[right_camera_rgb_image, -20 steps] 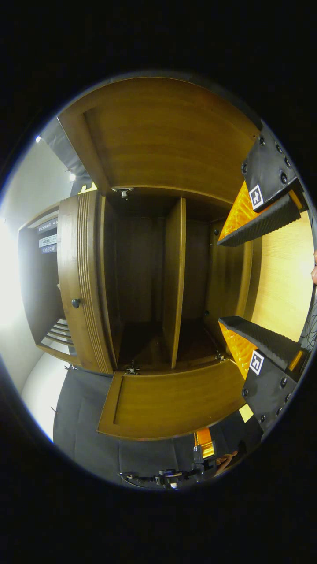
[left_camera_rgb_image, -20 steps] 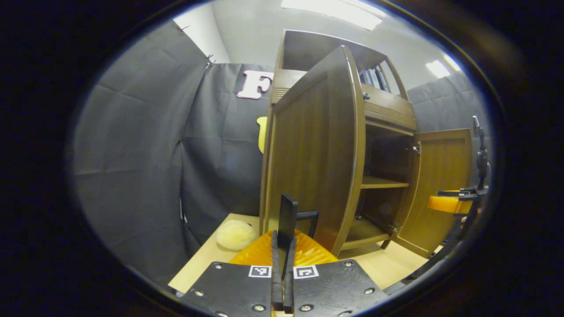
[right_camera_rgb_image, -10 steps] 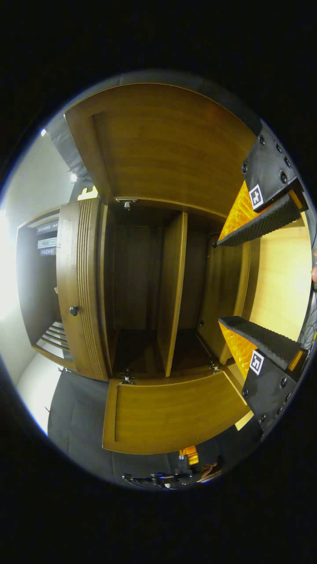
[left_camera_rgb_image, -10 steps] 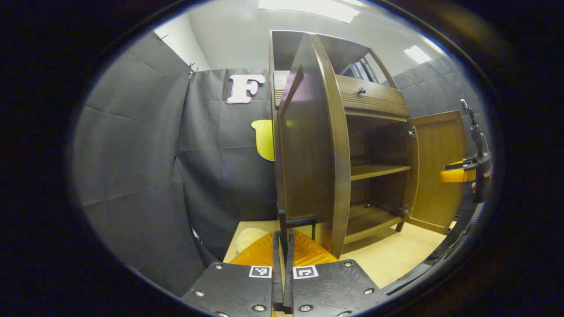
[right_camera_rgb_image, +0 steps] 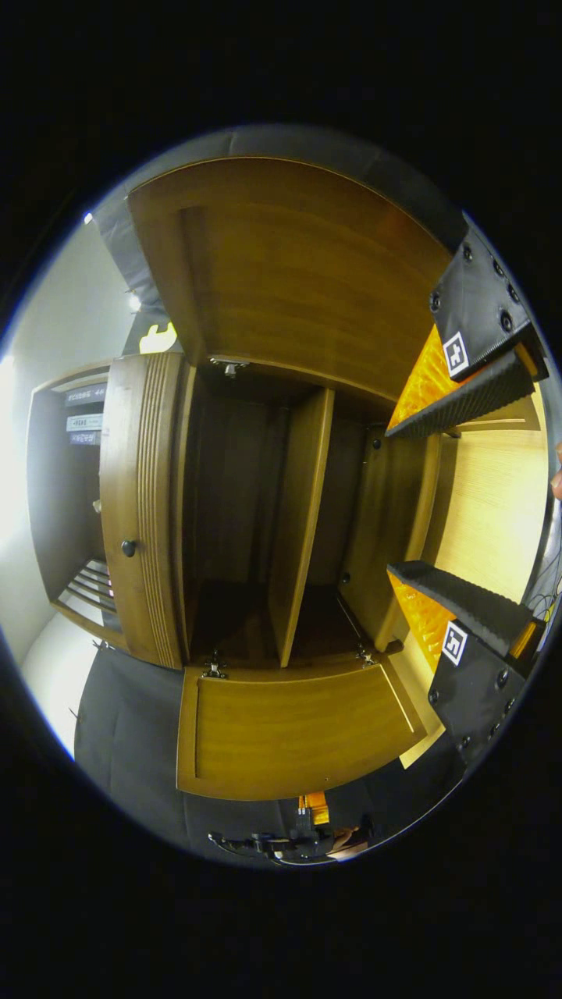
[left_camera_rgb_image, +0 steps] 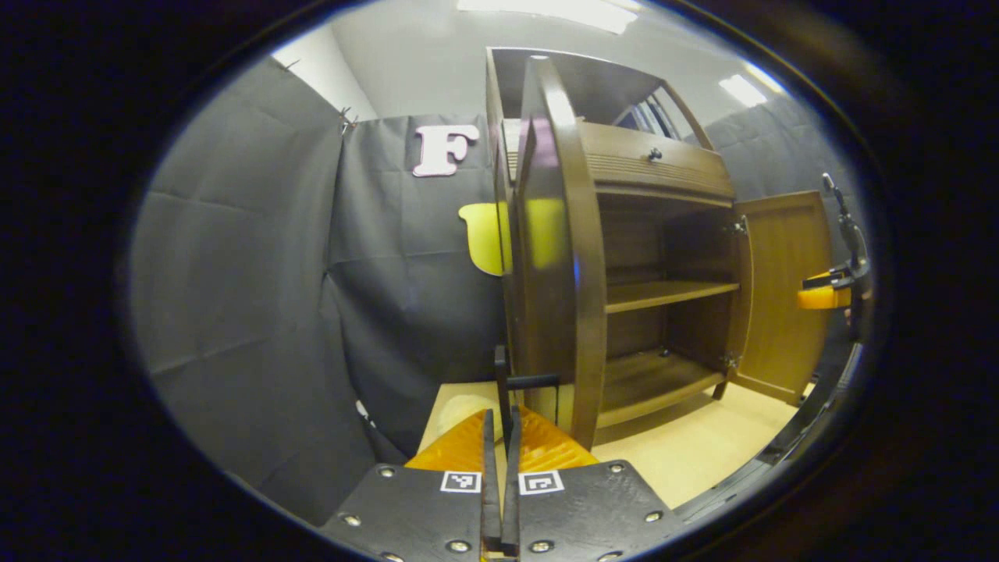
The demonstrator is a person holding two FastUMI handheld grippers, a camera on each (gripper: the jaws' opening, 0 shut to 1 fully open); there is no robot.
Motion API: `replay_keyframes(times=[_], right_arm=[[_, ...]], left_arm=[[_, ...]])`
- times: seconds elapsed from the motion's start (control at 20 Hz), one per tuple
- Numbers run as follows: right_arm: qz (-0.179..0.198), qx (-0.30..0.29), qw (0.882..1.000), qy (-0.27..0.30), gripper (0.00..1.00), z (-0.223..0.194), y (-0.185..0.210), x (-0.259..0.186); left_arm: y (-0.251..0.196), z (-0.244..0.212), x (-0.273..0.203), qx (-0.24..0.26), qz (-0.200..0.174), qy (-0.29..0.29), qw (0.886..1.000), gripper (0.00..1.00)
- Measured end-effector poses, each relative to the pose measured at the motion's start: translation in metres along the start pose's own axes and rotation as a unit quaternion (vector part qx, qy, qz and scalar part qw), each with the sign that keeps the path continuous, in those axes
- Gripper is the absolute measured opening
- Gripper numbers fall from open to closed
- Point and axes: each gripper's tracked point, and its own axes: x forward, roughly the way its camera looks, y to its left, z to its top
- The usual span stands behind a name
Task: Open the right door of the double-door shoe cabinet with the right hand, and open the left door with the left hand.
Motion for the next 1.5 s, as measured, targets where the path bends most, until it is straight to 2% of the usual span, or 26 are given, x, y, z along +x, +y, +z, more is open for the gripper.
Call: replay_keyframes(times=[0.1,0.25,0.4,0.55,0.75,0.85,0.95,1.05,1.15,1.35,1.5], right_arm=[[0.008,-0.001,1.000,-0.003,0.98,-0.004,-0.005,-0.004],[0.040,0.014,0.999,-0.005,0.98,-0.009,-0.005,-0.005],[0.078,0.035,0.996,0.002,0.98,-0.016,-0.002,-0.014],[0.104,0.031,0.994,-0.005,0.98,-0.017,-0.002,-0.025],[0.135,0.029,0.990,0.006,0.98,-0.030,0.004,-0.038],[0.154,0.024,0.988,-0.003,0.97,-0.032,0.004,-0.056],[0.156,0.005,0.988,-0.013,0.97,-0.037,-0.004,-0.072],[0.158,0.008,0.987,-0.018,0.97,-0.045,-0.010,-0.085],[0.161,0.016,0.987,-0.011,0.96,-0.055,-0.012,-0.094],[0.132,0.026,0.991,0.004,0.97,-0.064,-0.029,-0.091],[0.103,0.036,0.994,0.008,0.97,-0.059,-0.035,-0.085]], left_arm=[[-0.003,0.012,-0.012,0.002,0.020,0.009,1.000,0.03],[-0.015,0.024,-0.064,-0.015,0.072,0.006,0.997,0.03],[-0.059,0.028,-0.108,-0.075,0.116,0.011,0.990,0.03],[-0.108,0.048,-0.132,-0.105,0.135,-0.011,0.985,0.07],[-0.154,0.065,-0.145,-0.116,0.142,-0.019,0.983,0.52],[-0.162,0.066,-0.156,-0.118,0.177,-0.018,0.977,0.74],[-0.179,0.069,-0.169,-0.139,0.206,-0.029,0.968,0.96],[-0.187,0.065,-0.183,-0.154,0.235,-0.034,0.959,0.96],[-0.194,0.062,-0.189,-0.139,0.253,-0.021,0.957,0.96],[-0.211,0.084,-0.182,-0.089,0.232,-0.026,0.968,0.96],[-0.216,0.099,-0.154,-0.094,0.201,-0.048,0.974,0.96]])
